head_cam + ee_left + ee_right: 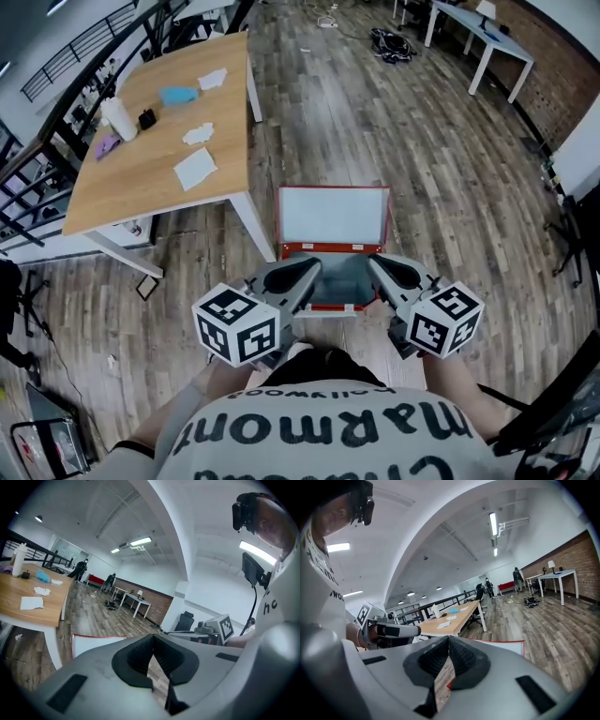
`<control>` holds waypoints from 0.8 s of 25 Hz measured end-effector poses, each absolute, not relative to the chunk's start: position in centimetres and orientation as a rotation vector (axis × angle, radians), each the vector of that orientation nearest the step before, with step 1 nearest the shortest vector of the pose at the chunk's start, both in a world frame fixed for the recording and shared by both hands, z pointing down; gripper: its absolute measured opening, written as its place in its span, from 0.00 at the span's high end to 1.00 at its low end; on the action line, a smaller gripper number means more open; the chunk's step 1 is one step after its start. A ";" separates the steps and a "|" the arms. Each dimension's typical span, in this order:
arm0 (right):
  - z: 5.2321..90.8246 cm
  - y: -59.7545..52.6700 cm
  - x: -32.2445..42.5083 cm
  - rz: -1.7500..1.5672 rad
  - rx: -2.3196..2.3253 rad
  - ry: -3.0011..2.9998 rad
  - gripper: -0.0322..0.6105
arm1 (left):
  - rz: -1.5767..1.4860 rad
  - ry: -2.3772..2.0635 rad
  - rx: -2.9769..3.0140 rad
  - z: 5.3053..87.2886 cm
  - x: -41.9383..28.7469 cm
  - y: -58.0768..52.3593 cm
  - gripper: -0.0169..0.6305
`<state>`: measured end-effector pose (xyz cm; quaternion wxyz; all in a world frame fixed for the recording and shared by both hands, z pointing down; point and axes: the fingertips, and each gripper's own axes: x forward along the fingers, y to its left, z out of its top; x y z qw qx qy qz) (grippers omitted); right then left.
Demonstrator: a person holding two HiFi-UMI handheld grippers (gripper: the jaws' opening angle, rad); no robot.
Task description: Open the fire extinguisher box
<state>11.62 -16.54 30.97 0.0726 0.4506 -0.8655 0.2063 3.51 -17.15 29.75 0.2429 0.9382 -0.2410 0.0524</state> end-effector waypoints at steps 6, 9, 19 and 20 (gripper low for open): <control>30.6 -17.1 11.3 0.578 1.365 -2.604 0.93 | 0.136 -0.656 2.550 30.0 3.0 -18.5 0.96; 30.8 -17.4 11.2 0.564 1.360 -2.597 0.94 | 0.125 -0.660 2.535 30.3 2.9 -19.0 0.96; 31.5 -19.1 11.7 0.590 1.390 -2.553 0.94 | 0.138 -0.676 2.553 30.2 2.0 -20.3 0.96; 31.5 -19.1 11.8 0.592 1.392 -2.551 0.94 | 0.142 -0.677 2.555 30.3 2.0 -20.3 0.96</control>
